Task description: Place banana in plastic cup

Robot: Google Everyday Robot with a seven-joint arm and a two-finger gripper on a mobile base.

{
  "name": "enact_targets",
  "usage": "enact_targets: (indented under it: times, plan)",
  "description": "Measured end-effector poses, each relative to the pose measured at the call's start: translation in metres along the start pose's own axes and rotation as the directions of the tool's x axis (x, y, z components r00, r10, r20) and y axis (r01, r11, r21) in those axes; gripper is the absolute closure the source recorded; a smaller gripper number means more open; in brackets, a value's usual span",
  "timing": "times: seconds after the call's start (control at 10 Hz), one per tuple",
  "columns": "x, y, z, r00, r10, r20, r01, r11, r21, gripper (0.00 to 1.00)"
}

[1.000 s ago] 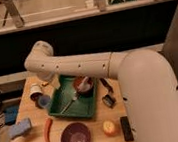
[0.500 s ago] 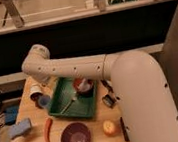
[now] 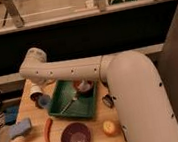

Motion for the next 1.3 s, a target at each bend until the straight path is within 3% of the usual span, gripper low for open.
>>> enact_targets:
  times: [0.1, 0.3, 0.4, 0.5, 0.7, 1.0, 1.3]
  plan:
    - [0.004, -0.003, 0.002, 1.0, 0.017, -0.007, -0.017, 0.999, -0.027, 0.35]
    - [0.022, -0.011, 0.016, 0.995, 0.098, -0.029, -0.101, 0.988, -0.12, 0.21]
    - [0.038, -0.01, 0.023, 0.983, 0.18, -0.047, -0.185, 0.97, -0.155, 0.2]
    - [0.058, -0.005, 0.036, 0.953, 0.295, -0.07, -0.303, 0.936, -0.182, 0.2]
    - [0.073, -0.003, 0.054, 0.918, 0.387, -0.086, -0.397, 0.898, -0.192, 0.2]
    - [0.088, -0.005, 0.07, 0.892, 0.445, -0.083, -0.452, 0.876, -0.167, 0.2]
    - [0.102, -0.014, 0.085, 0.88, 0.47, -0.065, -0.475, 0.871, -0.124, 0.2]
